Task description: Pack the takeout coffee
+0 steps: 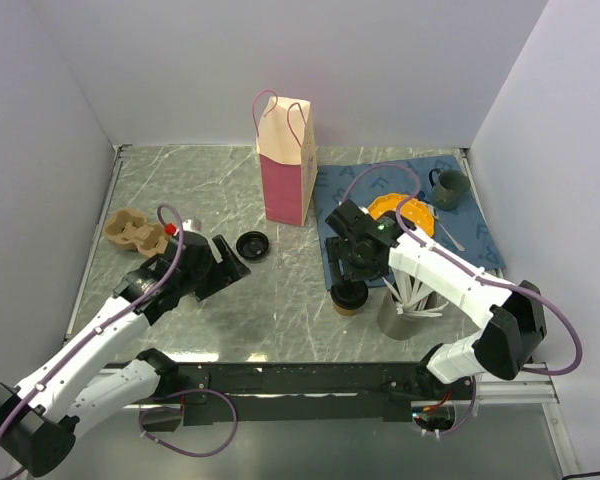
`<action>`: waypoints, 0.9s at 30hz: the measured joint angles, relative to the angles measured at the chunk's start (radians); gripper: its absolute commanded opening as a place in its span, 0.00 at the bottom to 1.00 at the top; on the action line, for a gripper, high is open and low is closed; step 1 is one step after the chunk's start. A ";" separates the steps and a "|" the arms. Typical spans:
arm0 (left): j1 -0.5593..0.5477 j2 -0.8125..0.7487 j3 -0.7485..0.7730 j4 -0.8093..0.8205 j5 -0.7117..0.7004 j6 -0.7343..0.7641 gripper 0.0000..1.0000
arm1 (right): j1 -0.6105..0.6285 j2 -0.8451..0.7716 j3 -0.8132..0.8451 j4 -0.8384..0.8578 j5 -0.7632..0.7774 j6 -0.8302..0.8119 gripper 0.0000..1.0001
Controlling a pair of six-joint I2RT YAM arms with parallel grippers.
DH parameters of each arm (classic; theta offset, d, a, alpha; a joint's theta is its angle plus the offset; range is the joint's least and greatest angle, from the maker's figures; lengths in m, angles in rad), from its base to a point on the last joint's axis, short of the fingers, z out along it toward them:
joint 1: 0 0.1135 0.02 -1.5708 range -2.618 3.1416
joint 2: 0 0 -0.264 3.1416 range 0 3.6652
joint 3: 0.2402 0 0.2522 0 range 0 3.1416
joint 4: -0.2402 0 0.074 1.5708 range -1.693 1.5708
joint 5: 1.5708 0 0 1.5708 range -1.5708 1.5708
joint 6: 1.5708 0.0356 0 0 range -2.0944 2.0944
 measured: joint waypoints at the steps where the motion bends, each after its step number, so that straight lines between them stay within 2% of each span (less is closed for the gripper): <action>1: 0.000 0.003 0.012 -0.006 -0.004 0.002 0.86 | 0.000 0.000 0.021 -0.006 -0.002 -0.004 0.84; 11: 0.001 0.078 0.258 -0.124 -0.146 -0.011 0.90 | -0.003 0.002 0.270 -0.054 -0.048 -0.029 0.81; 16: 0.003 0.107 0.331 -0.163 -0.184 -0.015 0.91 | -0.047 0.108 0.618 -0.071 -0.040 -0.018 0.81; 20: 0.003 0.107 0.343 -0.202 -0.198 -0.015 0.92 | -0.087 0.311 0.996 -0.067 -0.009 -0.016 0.81; 22: 0.005 0.104 0.345 -0.214 -0.200 -0.015 0.92 | -0.100 0.408 1.131 -0.048 0.002 -0.018 0.80; 24: 0.006 0.098 0.345 -0.227 -0.198 -0.015 0.92 | -0.107 0.472 1.176 -0.008 0.012 -0.019 0.79; 27: 0.007 0.076 0.346 -0.244 -0.192 -0.016 0.92 | -0.111 0.497 1.104 0.069 0.024 -0.019 0.78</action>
